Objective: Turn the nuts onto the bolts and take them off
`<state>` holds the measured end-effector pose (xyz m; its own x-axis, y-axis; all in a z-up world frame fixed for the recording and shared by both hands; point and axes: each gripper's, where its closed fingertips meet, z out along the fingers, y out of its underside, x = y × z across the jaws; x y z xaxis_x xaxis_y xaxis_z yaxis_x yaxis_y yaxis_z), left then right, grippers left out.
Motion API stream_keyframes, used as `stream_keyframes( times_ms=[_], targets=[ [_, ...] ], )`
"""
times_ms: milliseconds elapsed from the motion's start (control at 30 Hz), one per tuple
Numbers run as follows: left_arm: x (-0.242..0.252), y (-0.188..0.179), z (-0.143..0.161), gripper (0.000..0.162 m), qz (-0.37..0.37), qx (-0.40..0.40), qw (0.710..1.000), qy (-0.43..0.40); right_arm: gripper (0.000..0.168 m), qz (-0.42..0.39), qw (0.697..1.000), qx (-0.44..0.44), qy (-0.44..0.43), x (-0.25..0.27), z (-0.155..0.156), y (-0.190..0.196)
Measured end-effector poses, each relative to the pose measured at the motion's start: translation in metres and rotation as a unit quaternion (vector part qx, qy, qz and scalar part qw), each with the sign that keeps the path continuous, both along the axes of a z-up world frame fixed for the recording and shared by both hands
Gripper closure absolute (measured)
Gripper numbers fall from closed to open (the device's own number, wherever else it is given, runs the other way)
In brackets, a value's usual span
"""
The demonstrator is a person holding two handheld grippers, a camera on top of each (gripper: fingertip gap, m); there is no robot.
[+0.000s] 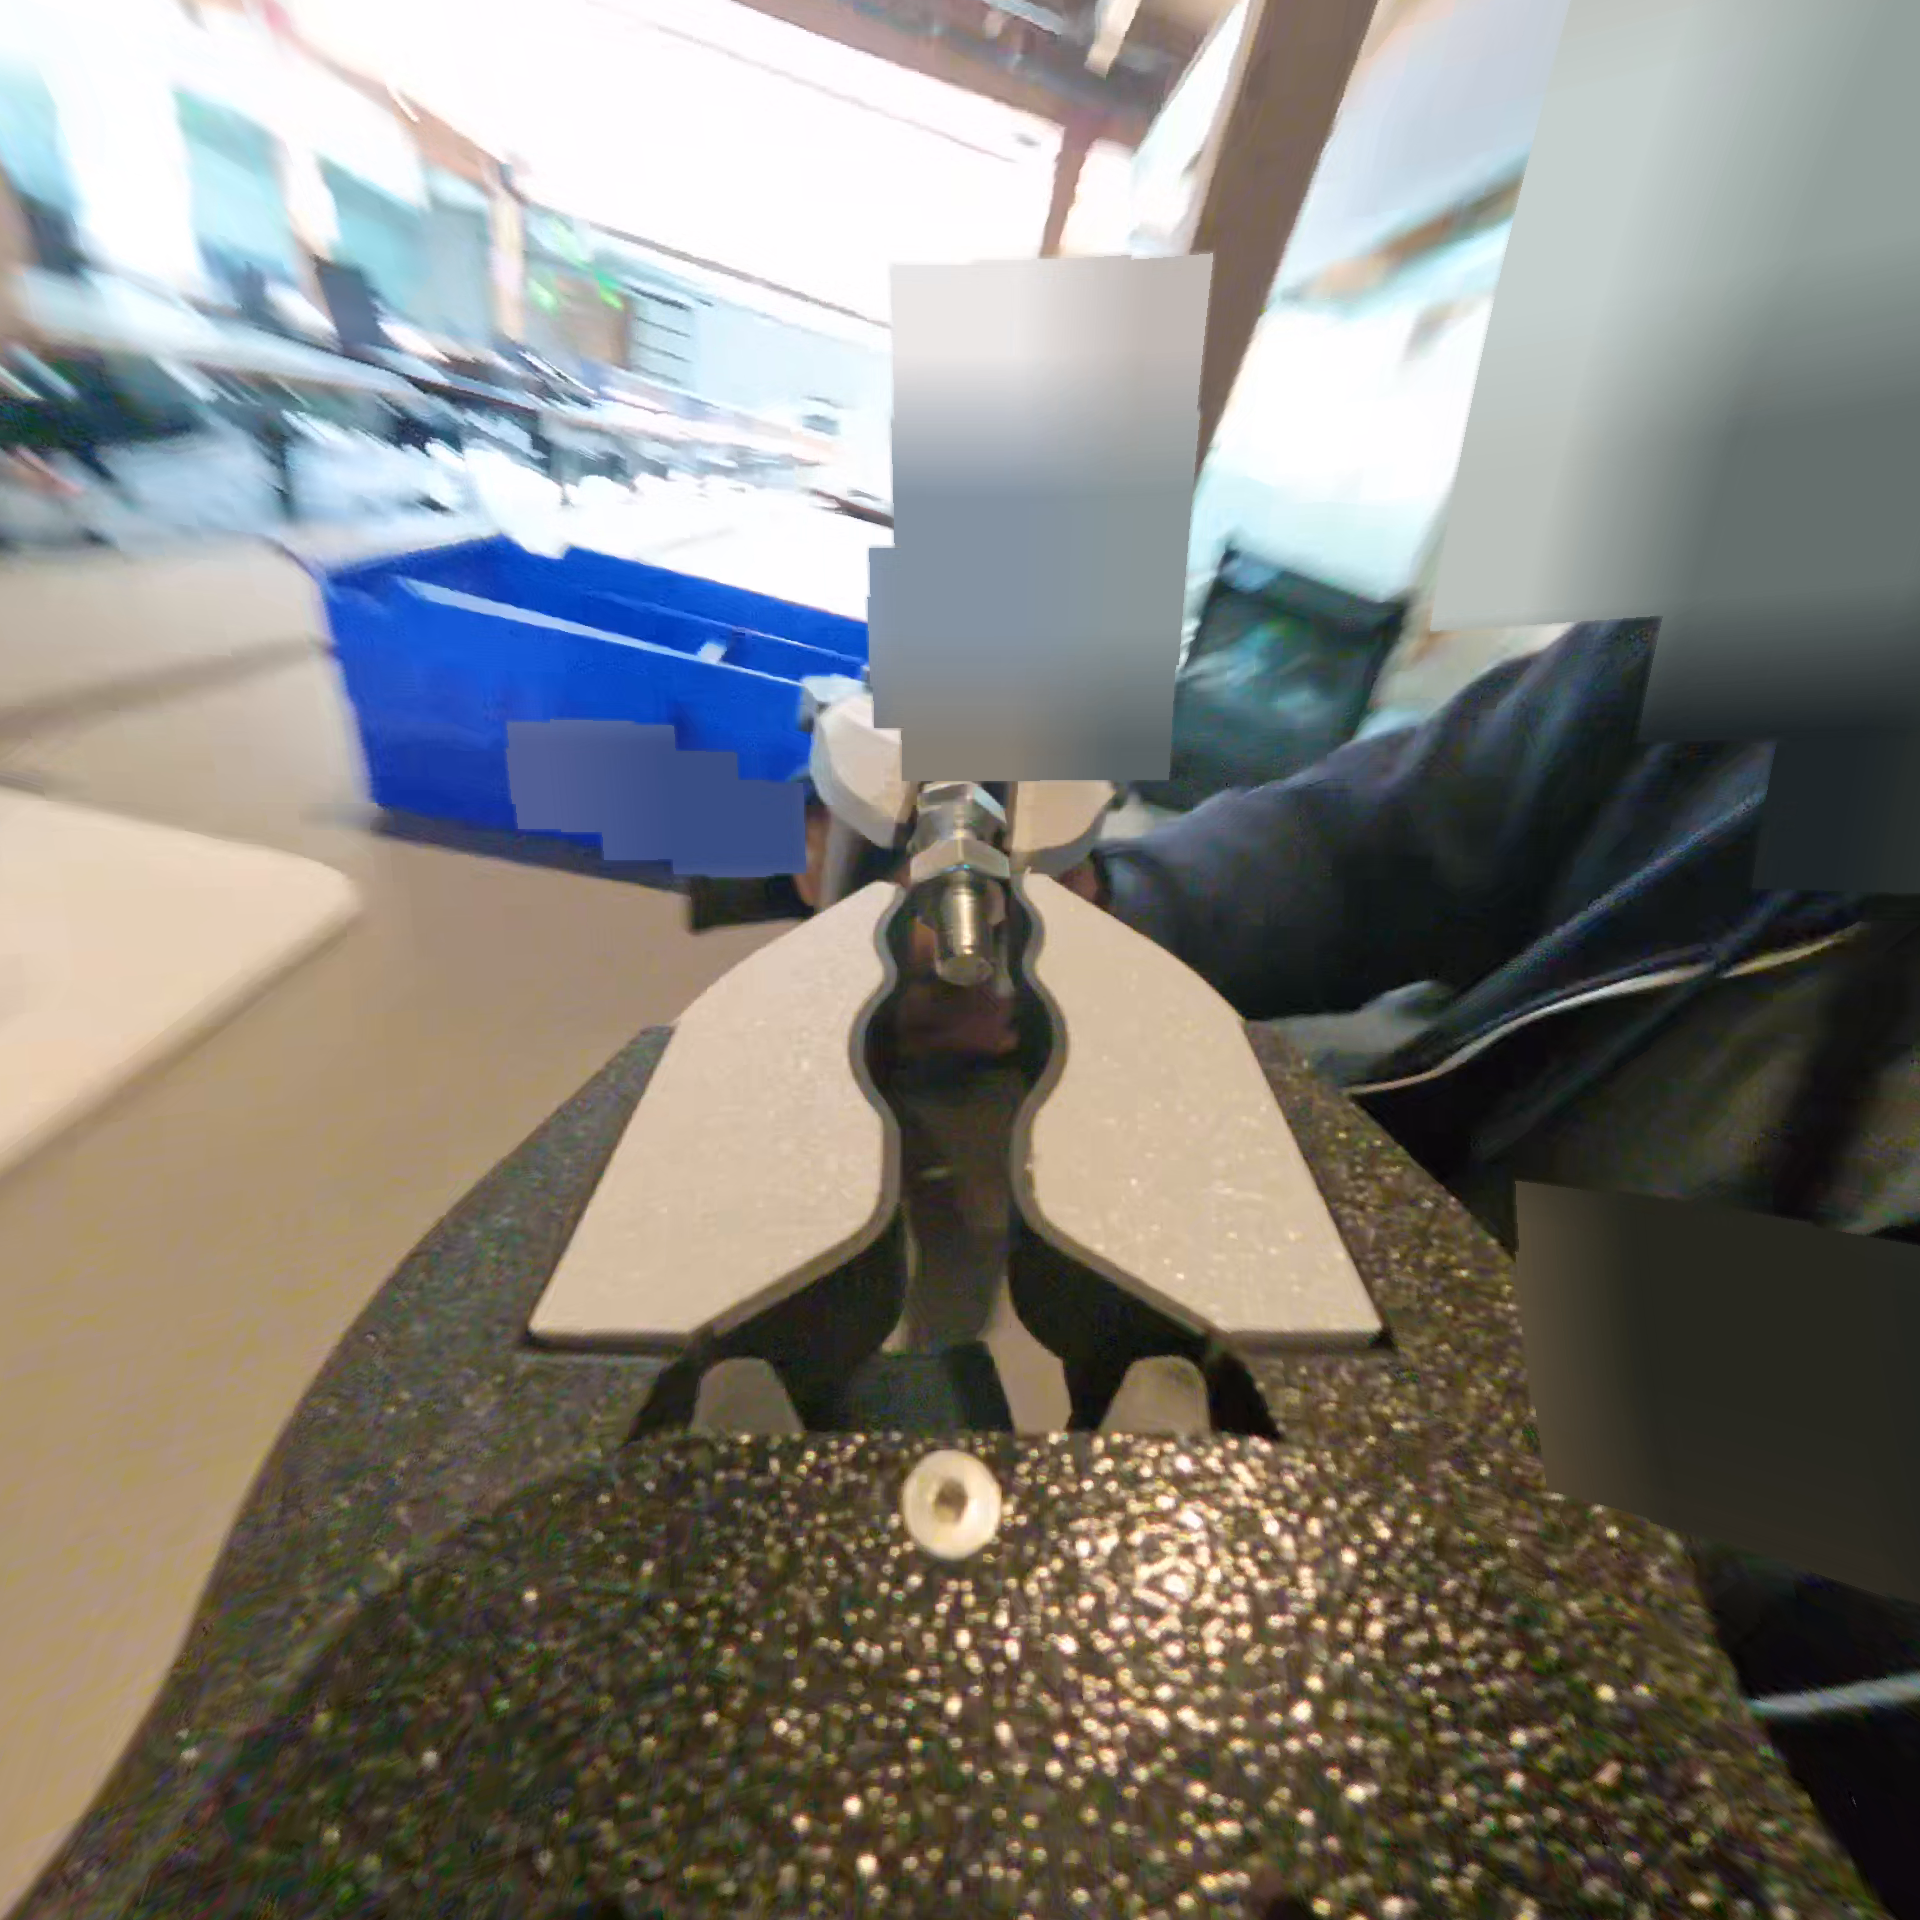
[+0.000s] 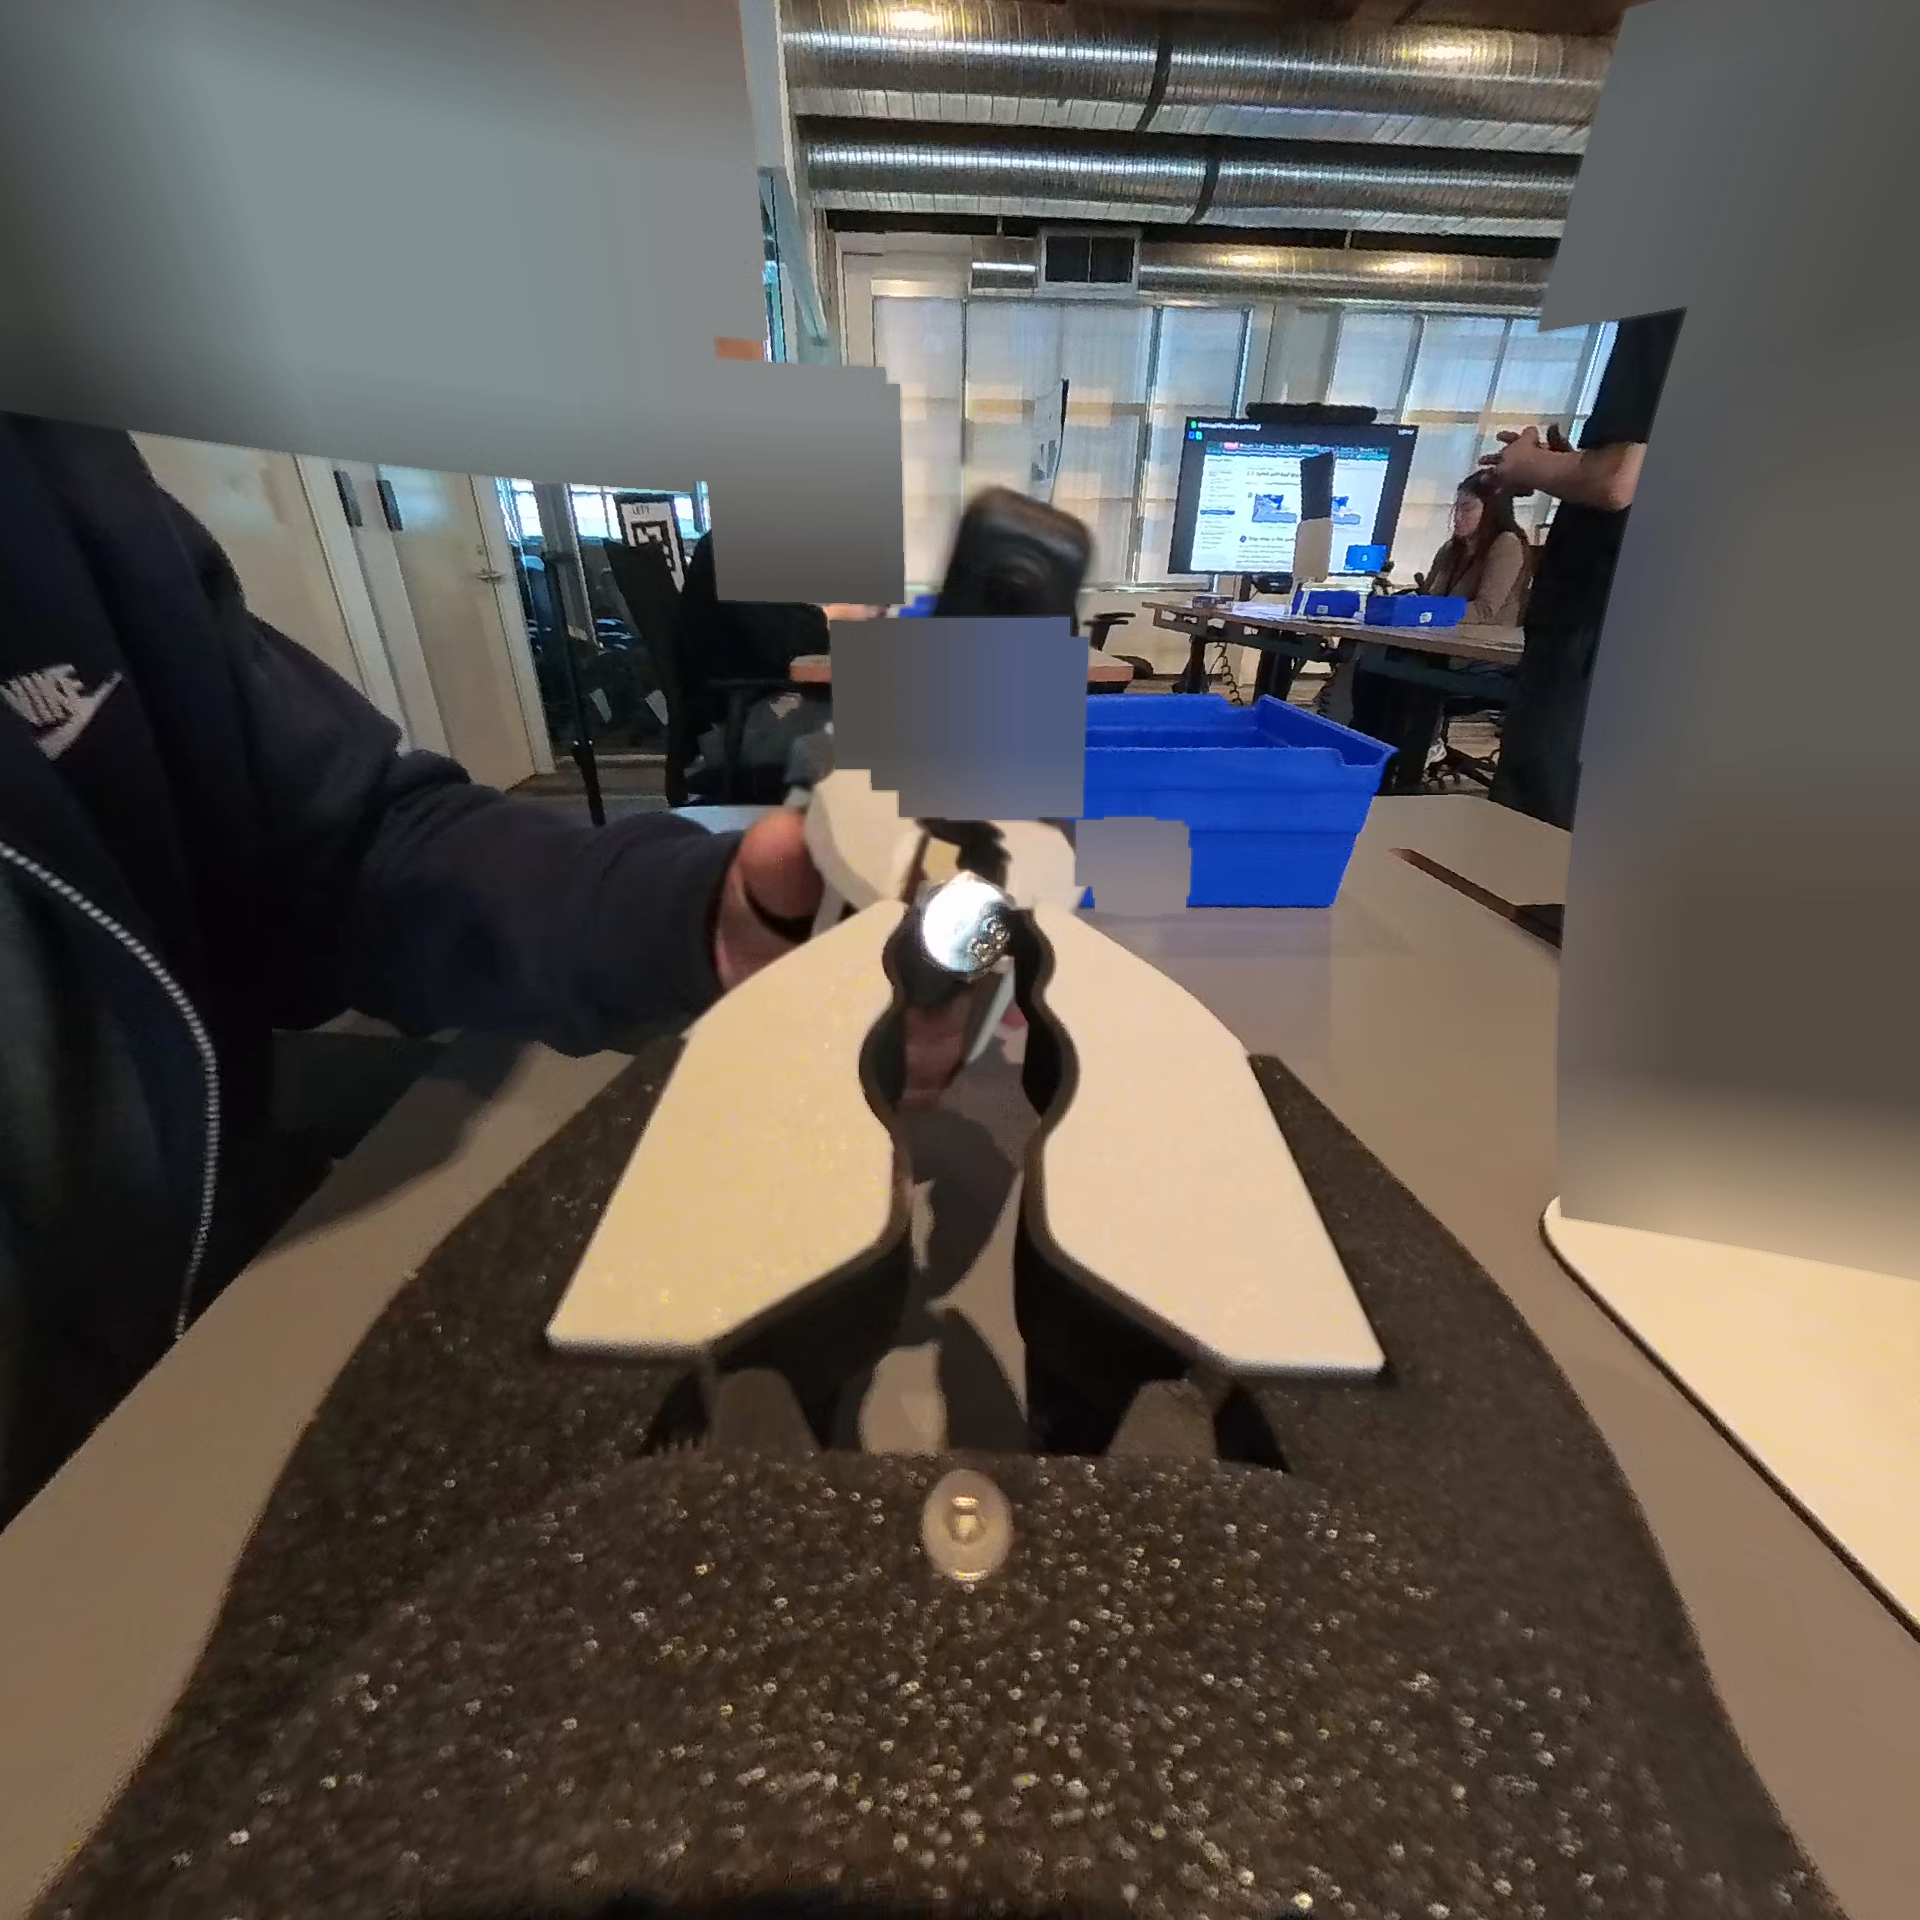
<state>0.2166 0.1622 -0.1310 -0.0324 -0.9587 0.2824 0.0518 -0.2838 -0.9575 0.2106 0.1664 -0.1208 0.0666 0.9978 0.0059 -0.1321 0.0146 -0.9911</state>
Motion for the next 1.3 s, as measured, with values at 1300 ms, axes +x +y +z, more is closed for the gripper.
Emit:
stream_keyframes(
  times_ms=[1300],
  targets=[
    [-0.007, 0.006, -0.007, 0.153, 0.039, 0.080, 0.994, 0.056, 0.147, 0.031, 0.999, -0.011, -0.015, 0.004, -0.003, 0.003]
  ],
)
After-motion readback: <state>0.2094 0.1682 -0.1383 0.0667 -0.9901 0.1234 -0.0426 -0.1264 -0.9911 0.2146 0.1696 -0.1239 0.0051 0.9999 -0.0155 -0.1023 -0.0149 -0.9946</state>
